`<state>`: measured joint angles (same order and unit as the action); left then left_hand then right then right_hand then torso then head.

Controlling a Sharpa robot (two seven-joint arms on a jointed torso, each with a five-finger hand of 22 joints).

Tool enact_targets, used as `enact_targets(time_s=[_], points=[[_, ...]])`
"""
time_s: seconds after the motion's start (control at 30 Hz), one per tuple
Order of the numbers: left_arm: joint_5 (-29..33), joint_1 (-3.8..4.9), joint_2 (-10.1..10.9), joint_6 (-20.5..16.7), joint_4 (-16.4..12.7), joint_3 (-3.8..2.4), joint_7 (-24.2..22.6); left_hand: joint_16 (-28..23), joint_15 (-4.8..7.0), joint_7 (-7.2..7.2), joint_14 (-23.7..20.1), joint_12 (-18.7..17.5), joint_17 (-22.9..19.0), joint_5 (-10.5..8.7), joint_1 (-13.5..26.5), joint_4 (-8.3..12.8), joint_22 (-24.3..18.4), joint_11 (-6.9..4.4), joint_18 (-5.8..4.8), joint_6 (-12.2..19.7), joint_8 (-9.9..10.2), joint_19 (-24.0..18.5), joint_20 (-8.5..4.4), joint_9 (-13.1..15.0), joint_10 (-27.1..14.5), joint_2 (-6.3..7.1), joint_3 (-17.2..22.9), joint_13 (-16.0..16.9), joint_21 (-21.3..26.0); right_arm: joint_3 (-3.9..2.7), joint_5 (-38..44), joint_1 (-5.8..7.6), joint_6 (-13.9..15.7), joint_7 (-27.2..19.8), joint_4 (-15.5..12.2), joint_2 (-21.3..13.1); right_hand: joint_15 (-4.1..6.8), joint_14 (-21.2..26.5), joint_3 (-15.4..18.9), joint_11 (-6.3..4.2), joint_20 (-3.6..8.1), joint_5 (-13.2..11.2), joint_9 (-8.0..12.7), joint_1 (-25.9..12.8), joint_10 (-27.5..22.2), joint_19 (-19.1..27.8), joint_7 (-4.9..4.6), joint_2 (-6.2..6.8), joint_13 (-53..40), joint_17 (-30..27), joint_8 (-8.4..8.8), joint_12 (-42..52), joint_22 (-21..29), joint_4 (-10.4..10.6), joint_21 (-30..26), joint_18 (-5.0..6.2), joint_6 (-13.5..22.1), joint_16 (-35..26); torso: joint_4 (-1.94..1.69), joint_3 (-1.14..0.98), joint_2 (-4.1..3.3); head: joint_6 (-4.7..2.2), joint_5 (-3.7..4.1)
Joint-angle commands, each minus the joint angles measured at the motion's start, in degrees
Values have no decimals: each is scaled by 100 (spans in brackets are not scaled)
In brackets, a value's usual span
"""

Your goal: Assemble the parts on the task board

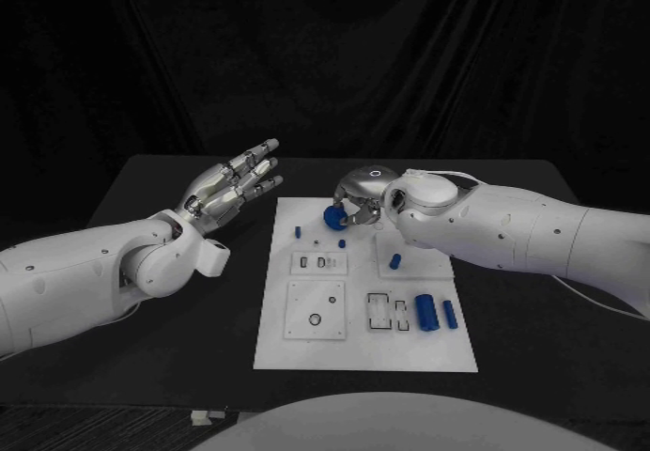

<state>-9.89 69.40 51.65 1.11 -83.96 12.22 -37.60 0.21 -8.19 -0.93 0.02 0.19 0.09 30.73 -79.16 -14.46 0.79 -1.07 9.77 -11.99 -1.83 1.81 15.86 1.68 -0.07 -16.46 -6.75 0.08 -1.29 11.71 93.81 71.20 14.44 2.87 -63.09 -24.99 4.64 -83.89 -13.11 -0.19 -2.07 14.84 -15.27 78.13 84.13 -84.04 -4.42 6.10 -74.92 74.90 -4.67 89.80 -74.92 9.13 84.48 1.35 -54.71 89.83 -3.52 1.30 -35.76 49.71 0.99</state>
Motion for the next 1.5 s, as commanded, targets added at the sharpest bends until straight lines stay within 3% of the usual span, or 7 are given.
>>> enact_targets(time_s=[0.03, 0.33, 1.07, 1.2, 1.3, 1.33, 1.5], points=[[10, -4, -15, 54, -11, -6, -76, -21, -28, -22, -2, -19, -9, 19, -61, -12, 8, 32, 60, -21, -30, 17, 26, 9, 7, 8, 31, -8, -24, 5, 33, -17, -188, -6, 15, 13, -22, -611, -10, -3, -12, -45, 51, -27, 587, -179, -25, -25, -1508, 1510, 71, 20, -1230, -16, -47, 40, 121, 17, 3, 1, -1, 7, 0], [10, -4, -17, 51, -9, -6, -75, -21, -27, -23, -2, -19, -9, 20, -61, -10, 8, 34, 60, -14, -28, 17, 26, 8, 7, 8, 35, -8, -24, 5, 33, -19, -242, 3, 40, 30, 75, -611, 3, -140, 74, -225, 325, -104, 587, -161, 132, -29, -1508, 1510, 113, 20, -1223, -17, -95, 51, 619, 17, 6, -1, 4, 19, -6], [10, -4, -20, 52, -3, -6, -67, -21, -27, -25, -2, -19, -9, 27, -66, -4, 8, 35, 60, -17, -28, 18, 27, 8, 7, 8, 45, -8, -25, 5, 33, -20, -257, -9, 8, -45, 132, -606, 44, -217, 132, -407, 456, -196, 587, -79, 216, -85, -1508, 1495, 65, 20, -1174, 20, -238, 86, 658, 6, 8, 0, 5, 29, -23], [10, -4, -11, 49, -8, -6, -66, -21, -27, -25, -2, -19, -9, 27, -66, -4, 8, 35, 60, -17, -28, 18, 27, 8, 7, 8, 45, -8, -25, 5, 33, -17, 49, -64, -110, -173, 140, -601, 76, -220, 142, -482, 493, -243, 587, -73, 215, -75, -1508, 1482, 81, 20, -1171, 47, -254, 88, 679, -3, 5, 0, 4, -2, -34], [10, -4, -8, 50, -1, -6, -63, -21, -27, -25, -2, -19, -9, 27, -66, -4, 8, 35, 60, -17, -28, 18, 27, 8, 7, 8, 45, -8, -25, 5, 33, 0, 375, -107, -235, -319, 146, -588, 143, -229, 153, -727, 568, -326, 587, -64, 220, -63, -1508, 1443, 93, 20, -1166, 133, -285, 93, 741, -32, 6, 2, 5, -6, -38], [10, -4, -10, 54, 10, -6, -61, -21, -27, -25, -2, -19, -9, 27, -66, -4, 8, 35, 60, -17, -28, 18, 27, 8, 7, 8, 45, -8, -25, 5, 33, 24, 592, -132, -287, -393, 148, -509, 247, -249, 156, -1080, 628, -485, 587, 8, 233, -26, -1508, 1216, 88, 20, -1117, 319, -420, 125, 779, -206, 9, 1, 6, -8, -29], [10, -6, -26, 61, 37, -6, -63, -21, -27, -25, -2, -19, -9, 27, -66, -4, 8, 35, 60, -17, -28, 18, 27, 8, 7, 8, 45, -8, -25, 5, 33, 171, 1119, -212, -493, -689, 162, -469, 421, -273, 165, -1204, 730, -707, 587, 38, 260, 156, -1508, 1079, 90, 20, -1089, 683, -512, 142, 912, -318, 6, -1, 6, -52, -32]])
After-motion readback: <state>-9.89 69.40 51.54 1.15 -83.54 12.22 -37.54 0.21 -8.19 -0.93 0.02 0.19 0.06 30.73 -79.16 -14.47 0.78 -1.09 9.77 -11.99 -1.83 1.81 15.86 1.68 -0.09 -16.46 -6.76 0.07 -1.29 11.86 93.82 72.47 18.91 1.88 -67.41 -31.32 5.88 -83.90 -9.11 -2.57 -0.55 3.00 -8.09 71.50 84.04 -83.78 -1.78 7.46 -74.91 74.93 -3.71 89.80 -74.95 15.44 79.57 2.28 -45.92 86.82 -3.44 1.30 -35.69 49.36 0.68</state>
